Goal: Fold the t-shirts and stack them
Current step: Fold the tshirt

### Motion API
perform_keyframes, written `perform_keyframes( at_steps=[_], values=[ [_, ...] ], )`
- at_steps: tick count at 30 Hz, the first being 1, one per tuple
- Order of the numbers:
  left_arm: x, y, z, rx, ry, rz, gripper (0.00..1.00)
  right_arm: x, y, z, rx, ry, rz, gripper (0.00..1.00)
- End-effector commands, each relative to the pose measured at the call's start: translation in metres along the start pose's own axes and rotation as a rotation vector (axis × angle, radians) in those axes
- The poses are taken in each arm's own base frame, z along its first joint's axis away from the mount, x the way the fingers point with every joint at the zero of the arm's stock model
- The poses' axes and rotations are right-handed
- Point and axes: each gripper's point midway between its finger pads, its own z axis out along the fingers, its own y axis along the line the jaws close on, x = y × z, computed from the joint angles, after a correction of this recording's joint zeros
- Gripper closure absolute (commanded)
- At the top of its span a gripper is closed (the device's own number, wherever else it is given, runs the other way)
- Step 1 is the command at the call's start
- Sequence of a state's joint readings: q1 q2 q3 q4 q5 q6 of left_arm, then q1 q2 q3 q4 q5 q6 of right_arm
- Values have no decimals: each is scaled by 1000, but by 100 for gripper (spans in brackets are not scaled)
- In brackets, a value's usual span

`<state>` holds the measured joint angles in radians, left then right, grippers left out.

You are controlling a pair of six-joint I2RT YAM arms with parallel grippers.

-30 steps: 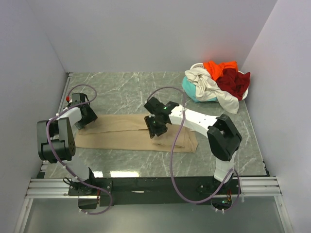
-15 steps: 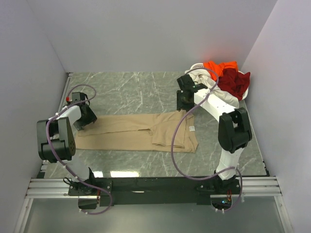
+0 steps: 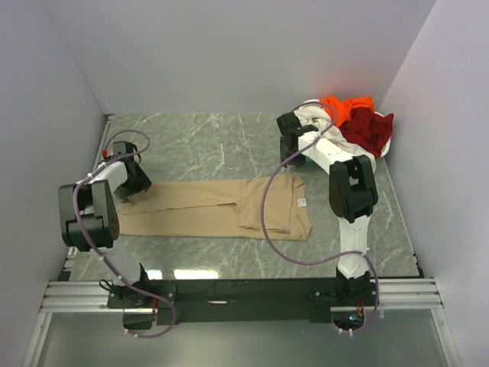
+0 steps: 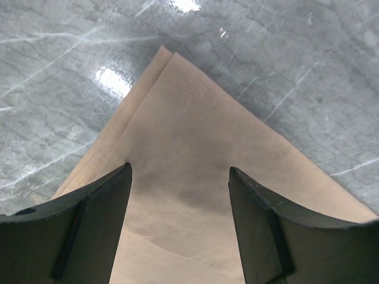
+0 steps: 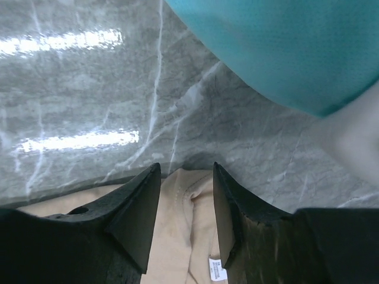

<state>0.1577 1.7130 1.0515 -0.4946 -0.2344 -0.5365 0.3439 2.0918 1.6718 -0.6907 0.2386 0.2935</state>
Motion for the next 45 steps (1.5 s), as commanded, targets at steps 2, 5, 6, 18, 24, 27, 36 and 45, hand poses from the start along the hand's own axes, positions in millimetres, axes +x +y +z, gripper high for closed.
perform_keyframes(
  at_steps=[2, 5, 6, 18, 24, 27, 36, 45],
  values=[
    [-9, -2, 1, -6, -11, -22, 28, -7, -5, -2, 24, -11, -24, 53],
    [-4, -3, 4, -3, 1, -26, 28, 0, -10, -2, 47, 3, -35, 55],
    [-3, -3, 6, -4, 4, -27, 28, 3, -12, -2, 54, 9, -37, 56],
    [17, 4, 25, -33, 53, -7, 28, 30, -9, 6, 25, 92, -27, 71],
    [23, 9, 30, -44, 66, -10, 28, 37, -14, 6, 51, 108, -20, 97],
    [25, 15, 31, -54, 69, -14, 28, 39, -20, 5, 84, 105, -3, 100],
    [33, 39, 39, -99, 94, -55, 28, 39, -39, -3, 52, 104, 159, 100],
    [35, 40, 41, -105, 101, -54, 28, 33, -46, -4, -87, 107, 345, 100]
  ],
)
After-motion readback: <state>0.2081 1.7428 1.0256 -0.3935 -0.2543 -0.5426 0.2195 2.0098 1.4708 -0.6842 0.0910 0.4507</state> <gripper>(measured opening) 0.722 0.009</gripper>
